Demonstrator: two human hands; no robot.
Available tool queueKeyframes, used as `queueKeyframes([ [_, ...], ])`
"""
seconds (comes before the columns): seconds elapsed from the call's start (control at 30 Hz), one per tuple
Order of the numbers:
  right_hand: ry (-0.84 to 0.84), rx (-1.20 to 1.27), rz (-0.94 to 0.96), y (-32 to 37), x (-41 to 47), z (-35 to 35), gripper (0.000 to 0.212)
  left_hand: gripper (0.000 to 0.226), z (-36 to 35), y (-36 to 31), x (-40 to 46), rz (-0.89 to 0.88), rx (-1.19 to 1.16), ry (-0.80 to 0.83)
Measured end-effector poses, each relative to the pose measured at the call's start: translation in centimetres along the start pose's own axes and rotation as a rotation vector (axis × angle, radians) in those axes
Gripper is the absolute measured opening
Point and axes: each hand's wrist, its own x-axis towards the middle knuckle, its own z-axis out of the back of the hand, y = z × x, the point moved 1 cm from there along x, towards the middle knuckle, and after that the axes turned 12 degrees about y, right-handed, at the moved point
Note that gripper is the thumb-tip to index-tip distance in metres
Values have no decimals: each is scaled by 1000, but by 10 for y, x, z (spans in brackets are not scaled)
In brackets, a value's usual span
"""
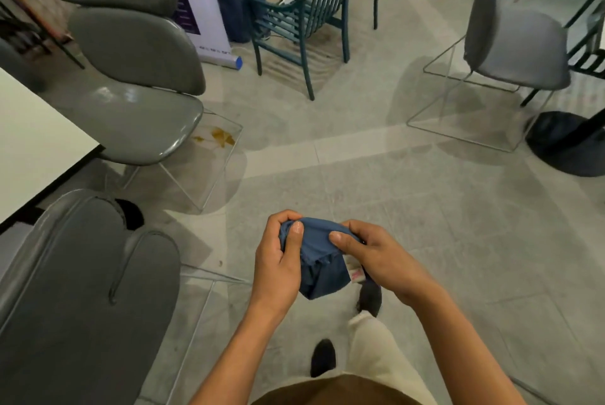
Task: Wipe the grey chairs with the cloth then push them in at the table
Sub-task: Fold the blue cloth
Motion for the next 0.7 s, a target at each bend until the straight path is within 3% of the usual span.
queueKeyframes([
  [0.27, 99, -6, -17, 32, 95, 93, 30, 11, -28, -6, 117, 73, 4, -132],
  [0.7, 190, -109, -26, 148, 215, 246, 22, 11, -74, -71, 311, 40, -55, -279],
])
